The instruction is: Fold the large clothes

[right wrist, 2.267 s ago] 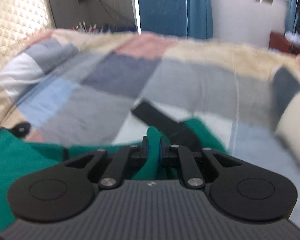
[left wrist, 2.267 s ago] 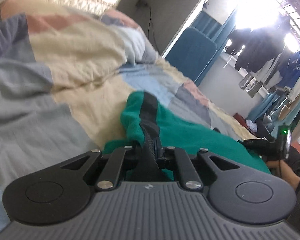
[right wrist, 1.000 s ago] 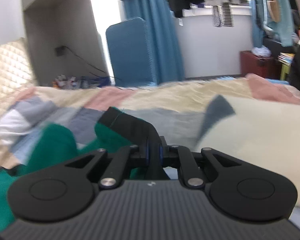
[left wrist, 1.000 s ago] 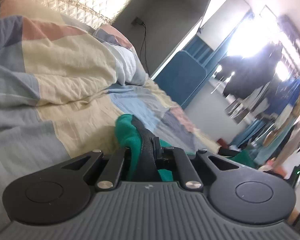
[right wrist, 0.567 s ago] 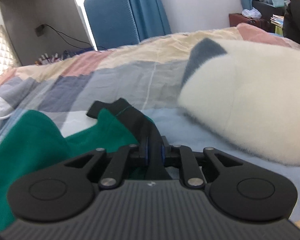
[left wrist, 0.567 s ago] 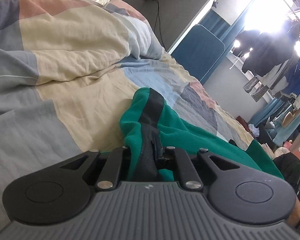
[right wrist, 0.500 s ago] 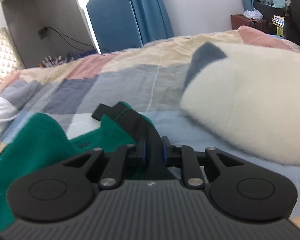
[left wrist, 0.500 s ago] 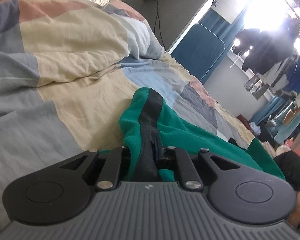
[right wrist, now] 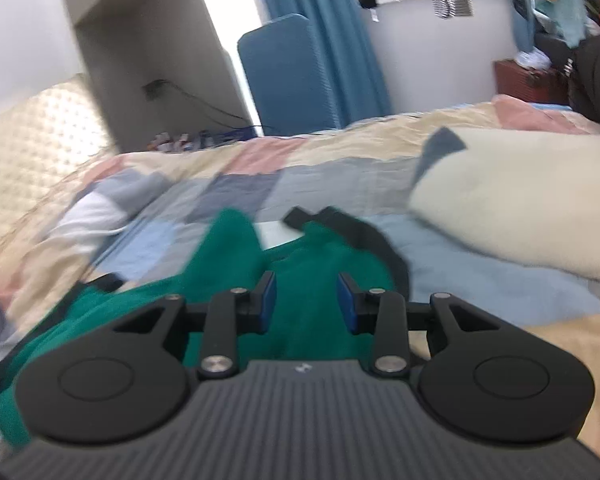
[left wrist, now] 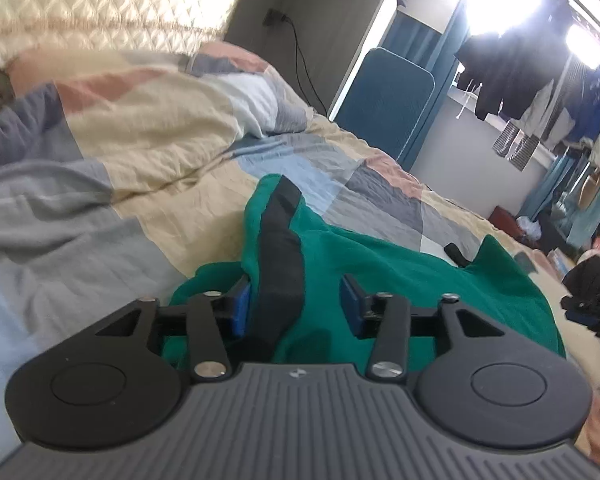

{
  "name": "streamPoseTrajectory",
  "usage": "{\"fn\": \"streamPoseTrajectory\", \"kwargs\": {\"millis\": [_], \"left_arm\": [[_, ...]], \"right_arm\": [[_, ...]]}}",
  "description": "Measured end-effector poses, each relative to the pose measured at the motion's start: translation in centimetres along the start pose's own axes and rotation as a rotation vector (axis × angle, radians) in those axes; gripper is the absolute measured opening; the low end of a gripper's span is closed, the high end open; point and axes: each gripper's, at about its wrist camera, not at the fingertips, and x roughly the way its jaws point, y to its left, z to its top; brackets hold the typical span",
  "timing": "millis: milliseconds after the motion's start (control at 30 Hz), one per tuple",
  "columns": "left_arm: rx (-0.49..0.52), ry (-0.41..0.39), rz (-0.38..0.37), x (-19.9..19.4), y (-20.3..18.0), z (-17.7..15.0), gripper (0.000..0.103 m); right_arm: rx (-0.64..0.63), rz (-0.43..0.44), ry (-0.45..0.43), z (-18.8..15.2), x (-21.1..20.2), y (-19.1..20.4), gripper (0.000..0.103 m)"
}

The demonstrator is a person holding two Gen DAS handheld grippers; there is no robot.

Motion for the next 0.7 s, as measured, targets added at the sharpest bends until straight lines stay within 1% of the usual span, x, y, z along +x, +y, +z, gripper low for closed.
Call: {"fn": "streamPoseTrajectory", "kwargs": {"millis": [100, 167, 200, 233, 300, 367, 400, 467, 533, 567, 633, 700], "left_arm": [[0.025, -0.034, -0.008, -2.2, -0.7, -0.2, 0.062], [0.013, -0.044, -0.017, -3.3, -1.0, -0.6, 0.065], [0.006, -0.049, -0.023, -3.7, -1.1, -0.8, 0.068], [0.0, -0.057, -0.035, -4.2, -1.3, -1.1, 0.068], [-0.022, -0.057, -0.072, -4.9, -1.6, -1.7, 0.068], [-0.036, -0.072, -0.067, -5.5, -2.0, -2.5, 0.068], [-0.031, -0.071, -0.072, -5.6, -2.2, -2.8, 0.068], [-0.022, -0.039, -0.099, -5.0, -2.7, -3.4, 0.068], [-0.009, -0.006, -0.105, -4.0, -3.1, -4.0, 0.069], [0.006, 0.002, -0.091, -3.4, -3.3, -4.4, 0.07], [0.027, 0.02, -0.07, -2.2, -3.6, -5.2, 0.073], [0.011, 0.046, -0.062, -1.1, -3.3, -5.6, 0.074]], "right_arm": [[-0.027, 0.044, -0.003, -1.0, -2.3, 1.7, 0.037], [-0.026, 0.077, 0.005, -1.7, -3.5, 2.9, 0.037], [-0.023, 0.091, 0.011, -2.1, -3.9, 3.4, 0.037], [-0.019, 0.108, 0.02, -2.6, -4.2, 3.9, 0.037], [-0.005, 0.146, 0.027, -3.7, -4.5, 4.7, 0.037], [-0.008, 0.17, 0.045, -4.9, -4.1, 5.5, 0.037], [-0.021, 0.169, 0.053, -5.5, -3.8, 5.9, 0.037], [-0.078, 0.153, 0.074, -6.6, -2.8, 6.7, 0.037], [-0.136, 0.145, 0.056, -7.2, -2.2, 7.1, 0.038], [-0.138, 0.148, 0.055, -7.3, -2.1, 7.1, 0.038], [-0.094, 0.164, 0.064, -7.3, -1.8, 6.6, 0.038], [-0.049, 0.175, 0.078, -7.3, -1.9, 6.2, 0.039]]}}
